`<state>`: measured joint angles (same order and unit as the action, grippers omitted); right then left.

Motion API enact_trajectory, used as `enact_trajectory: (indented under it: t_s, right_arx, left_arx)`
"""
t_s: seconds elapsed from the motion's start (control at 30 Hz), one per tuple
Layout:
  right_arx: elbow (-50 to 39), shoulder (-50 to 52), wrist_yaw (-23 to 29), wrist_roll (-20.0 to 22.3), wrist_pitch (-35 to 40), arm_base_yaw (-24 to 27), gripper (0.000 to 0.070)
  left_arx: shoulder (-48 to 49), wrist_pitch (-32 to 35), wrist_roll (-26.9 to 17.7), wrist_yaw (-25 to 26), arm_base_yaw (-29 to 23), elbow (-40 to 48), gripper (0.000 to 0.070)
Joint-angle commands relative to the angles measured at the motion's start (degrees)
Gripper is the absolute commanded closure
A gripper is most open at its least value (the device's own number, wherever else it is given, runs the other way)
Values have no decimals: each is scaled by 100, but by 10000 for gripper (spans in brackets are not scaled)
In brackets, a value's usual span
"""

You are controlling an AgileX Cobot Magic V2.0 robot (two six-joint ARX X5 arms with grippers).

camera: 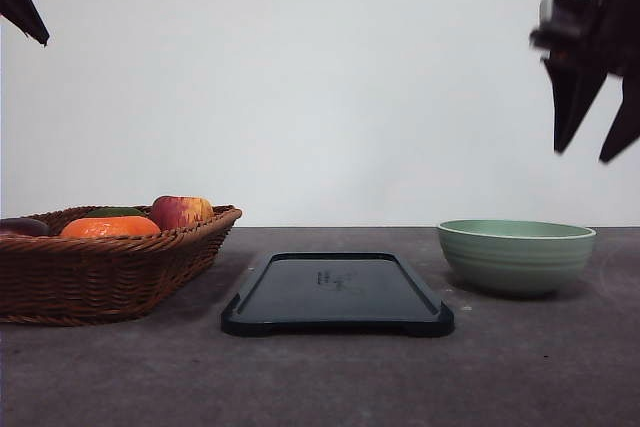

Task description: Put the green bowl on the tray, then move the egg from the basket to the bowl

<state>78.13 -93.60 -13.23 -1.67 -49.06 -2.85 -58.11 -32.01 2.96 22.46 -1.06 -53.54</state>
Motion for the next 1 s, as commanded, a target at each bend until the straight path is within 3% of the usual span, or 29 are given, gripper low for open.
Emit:
enact_trajectory:
  t_s: [0.0,0.13,0.27,0.73,0.97]
  right_arx:
    - [120,-227,22,105,9,4,390]
    - [120,-499,24,105,10,4,394]
    - [120,-625,26,116,24,4,441]
    - [116,-1010,158,174,24,4,446]
    - [116,-1172,154,173,5,4,584]
  left_arx:
    - [-33,33,-57,31,2,-133,297]
    - [-33,28,-32,32,2,-133,298]
    - [-33,31,-31,31,7,-133,298]
    - [-33,48,-35,31,7,-133,298]
    - [-33,50,-35,31,7,-133,298]
